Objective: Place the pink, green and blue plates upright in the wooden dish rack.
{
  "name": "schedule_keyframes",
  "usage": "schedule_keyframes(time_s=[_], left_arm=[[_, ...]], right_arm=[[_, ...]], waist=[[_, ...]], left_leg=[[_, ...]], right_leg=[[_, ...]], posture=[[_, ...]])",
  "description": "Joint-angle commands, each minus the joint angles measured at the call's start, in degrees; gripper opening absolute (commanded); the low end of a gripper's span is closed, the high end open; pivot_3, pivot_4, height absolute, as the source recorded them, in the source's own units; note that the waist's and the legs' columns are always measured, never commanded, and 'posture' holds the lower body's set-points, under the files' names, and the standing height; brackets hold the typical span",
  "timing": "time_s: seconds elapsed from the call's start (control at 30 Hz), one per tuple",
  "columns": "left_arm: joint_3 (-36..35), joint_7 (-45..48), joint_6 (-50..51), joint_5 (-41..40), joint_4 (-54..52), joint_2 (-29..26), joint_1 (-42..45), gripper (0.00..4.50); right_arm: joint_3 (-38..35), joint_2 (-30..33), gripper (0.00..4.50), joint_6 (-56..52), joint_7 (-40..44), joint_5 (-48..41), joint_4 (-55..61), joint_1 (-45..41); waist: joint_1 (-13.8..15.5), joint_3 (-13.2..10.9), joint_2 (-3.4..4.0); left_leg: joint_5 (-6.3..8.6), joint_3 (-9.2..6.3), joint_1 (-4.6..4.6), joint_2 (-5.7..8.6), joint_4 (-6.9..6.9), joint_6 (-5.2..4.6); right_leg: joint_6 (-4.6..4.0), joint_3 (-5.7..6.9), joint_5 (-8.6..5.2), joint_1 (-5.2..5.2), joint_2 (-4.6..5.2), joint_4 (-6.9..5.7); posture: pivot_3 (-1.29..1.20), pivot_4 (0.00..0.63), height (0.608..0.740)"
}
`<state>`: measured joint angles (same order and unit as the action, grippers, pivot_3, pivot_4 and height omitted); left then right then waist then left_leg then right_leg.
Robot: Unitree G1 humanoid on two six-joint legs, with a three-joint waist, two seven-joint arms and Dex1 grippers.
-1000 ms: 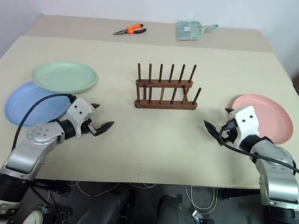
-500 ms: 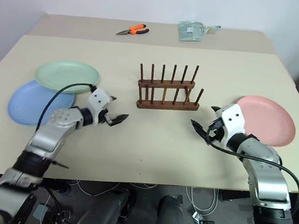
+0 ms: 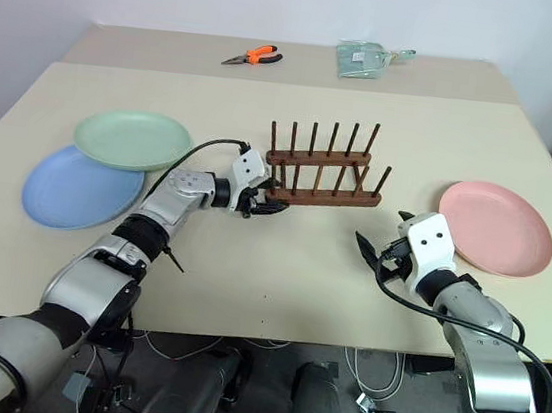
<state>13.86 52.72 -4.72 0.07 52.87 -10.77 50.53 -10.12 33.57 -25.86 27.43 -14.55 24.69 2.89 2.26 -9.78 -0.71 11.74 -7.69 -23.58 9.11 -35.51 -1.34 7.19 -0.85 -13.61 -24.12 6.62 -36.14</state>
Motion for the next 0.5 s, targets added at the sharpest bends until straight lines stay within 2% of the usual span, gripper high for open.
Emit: schedule_keyframes(time_s=[0.03, 0.17, 0.37, 0.5], left_arm=[[1.27, 1.87, -0.81, 1.76, 0.2, 0.16, -2.21, 0.78], [1.62, 5.47, -0.49, 1.07, -5.34, -0.87, -4.91, 0.78], [4.33, 16.42, 4.75, -1.9, -26.59, -7.01, -13.35, 0.78], [4.56, 17.02, 8.3, -2.32, -32.22, -9.05, -15.48, 2.74]], right_arm=[[-1.97, 0.13, 4.5, 0.67, -0.55, 0.15, 2.29, -0.12], [-3.43, 1.87, 4.5, 1.1, 0.88, 0.28, 1.23, 0.89], [-11.05, 6.0, 4.5, 2.68, 4.26, -0.2, -1.81, 5.54], [-13.74, 6.55, 4.5, 3.85, 4.82, 0.26, -2.88, 7.59]], waist=[[-0.08, 0.0, 0.0], [-0.11, 0.01, 0.02], [-0.14, 0.01, 0.03], [-0.12, 0.01, 0.04]], left_leg=[[0.01, 0.0, 0.01, 0.0, -0.03, -0.02], [0.04, -0.01, 0.01, 0.0, -0.04, -0.08], [0.11, 0.02, 0.0, 0.0, -0.02, -0.16], [0.11, 0.01, 0.0, -0.01, -0.05, -0.15]], right_leg=[[0.01, 0.0, 0.0, 0.02, 0.0, -0.01], [0.04, 0.0, -0.02, 0.02, -0.02, -0.01], [0.07, -0.02, -0.04, 0.0, -0.01, -0.01], [0.05, -0.05, -0.05, -0.01, -0.03, -0.03]], posture=[[0.0, 0.15, 0.719], [0.0, 0.15, 0.719], [0.0, 0.15, 0.719], [0.0, 0.15, 0.719]])
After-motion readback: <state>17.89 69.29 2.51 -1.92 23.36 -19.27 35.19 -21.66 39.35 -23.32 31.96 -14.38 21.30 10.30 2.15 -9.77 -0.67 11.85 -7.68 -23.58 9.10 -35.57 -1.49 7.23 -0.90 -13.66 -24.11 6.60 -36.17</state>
